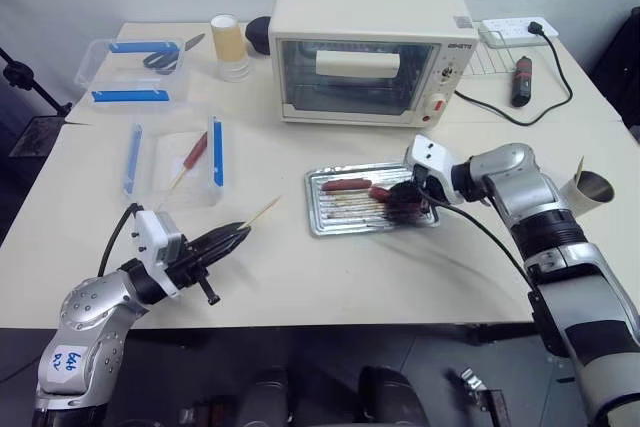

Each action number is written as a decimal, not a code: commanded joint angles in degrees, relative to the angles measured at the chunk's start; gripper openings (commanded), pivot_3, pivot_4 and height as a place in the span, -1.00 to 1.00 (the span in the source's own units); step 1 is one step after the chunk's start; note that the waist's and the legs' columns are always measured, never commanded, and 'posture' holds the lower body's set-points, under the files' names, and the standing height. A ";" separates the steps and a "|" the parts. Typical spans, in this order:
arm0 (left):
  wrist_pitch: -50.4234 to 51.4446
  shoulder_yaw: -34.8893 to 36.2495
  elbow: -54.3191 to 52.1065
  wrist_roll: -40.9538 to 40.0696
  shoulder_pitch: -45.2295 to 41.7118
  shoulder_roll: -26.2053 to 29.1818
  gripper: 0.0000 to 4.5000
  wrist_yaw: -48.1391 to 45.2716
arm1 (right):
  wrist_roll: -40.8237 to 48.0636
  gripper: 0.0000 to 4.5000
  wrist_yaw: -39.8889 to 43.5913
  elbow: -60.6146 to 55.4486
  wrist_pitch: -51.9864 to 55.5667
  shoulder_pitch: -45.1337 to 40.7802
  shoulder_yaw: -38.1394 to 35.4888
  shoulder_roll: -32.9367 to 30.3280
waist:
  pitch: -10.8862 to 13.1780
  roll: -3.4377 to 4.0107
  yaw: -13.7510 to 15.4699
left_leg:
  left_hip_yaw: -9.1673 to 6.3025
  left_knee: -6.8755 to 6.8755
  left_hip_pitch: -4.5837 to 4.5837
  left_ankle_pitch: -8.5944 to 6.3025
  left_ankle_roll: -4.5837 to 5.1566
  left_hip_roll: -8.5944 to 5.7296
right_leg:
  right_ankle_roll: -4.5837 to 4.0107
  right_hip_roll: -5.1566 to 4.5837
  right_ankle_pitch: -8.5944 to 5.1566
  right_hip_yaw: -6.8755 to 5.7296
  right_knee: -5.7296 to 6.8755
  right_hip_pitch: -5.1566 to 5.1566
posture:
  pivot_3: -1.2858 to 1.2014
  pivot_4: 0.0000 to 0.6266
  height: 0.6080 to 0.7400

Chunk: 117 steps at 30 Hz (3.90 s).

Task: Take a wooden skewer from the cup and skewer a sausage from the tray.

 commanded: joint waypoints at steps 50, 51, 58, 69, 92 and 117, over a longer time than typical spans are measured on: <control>-1.08 -12.90 0.21 4.44 -6.63 3.63 -1.00 -10.81 | 17.62 -0.78 13.50 -45.25 13.80 10.71 2.17 -7.14 | 0.01 0.01 0.23 | -0.10 0.00 -0.01 -0.01 0.01 -0.02 | 0.00 -0.02 0.00 -0.01 -0.01 -0.01 | 0.03 -0.52 1.00; -1.13 -12.91 0.25 4.49 -6.61 3.63 -1.00 -10.87 | 17.66 -0.78 13.50 -45.41 13.85 10.71 2.20 -7.12 | 0.01 0.00 0.23 | -0.10 0.00 -0.01 -0.01 0.01 -0.02 | 0.00 -0.02 0.00 0.00 -0.01 -0.01 | 0.03 -0.52 1.00; -1.52 -13.52 1.28 5.14 -7.16 2.92 -1.00 -10.66 | 17.77 -0.78 13.94 -45.98 13.64 10.76 2.62 -7.27 | 0.01 0.00 0.23 | -0.11 0.00 -0.01 -0.01 0.01 -0.02 | 0.00 -0.02 0.00 -0.01 -0.01 -0.01 | 0.03 -0.52 1.00; -2.09 -14.51 2.09 5.40 -8.12 2.74 -1.00 -11.50 | 17.44 -0.78 14.67 -46.49 13.48 11.13 2.95 -8.02 | 0.01 0.00 0.25 | -0.11 0.00 -0.01 -0.01 0.01 -0.02 | 0.00 -0.02 0.00 -0.01 -0.01 -0.01 | 0.03 -0.52 1.00; -1.22 -18.26 3.47 6.04 -13.09 1.77 -1.00 -12.84 | 16.03 -0.78 14.14 -46.44 14.90 10.37 4.83 -9.09 | 0.01 0.00 0.25 | -0.10 0.02 -0.01 -0.01 0.01 -0.04 | 0.00 -0.02 0.00 -0.01 0.00 0.00 | 0.03 -0.52 1.00; 4.75 -30.05 10.92 12.95 -29.07 -8.13 -1.00 -12.21 | 13.25 -0.78 14.48 -48.11 17.03 7.28 6.60 -7.67 | 0.00 0.00 0.38 | -0.05 0.06 -0.04 0.00 0.01 -0.05 | 0.01 -0.01 0.00 -0.04 0.01 0.00 | 0.03 -0.52 1.00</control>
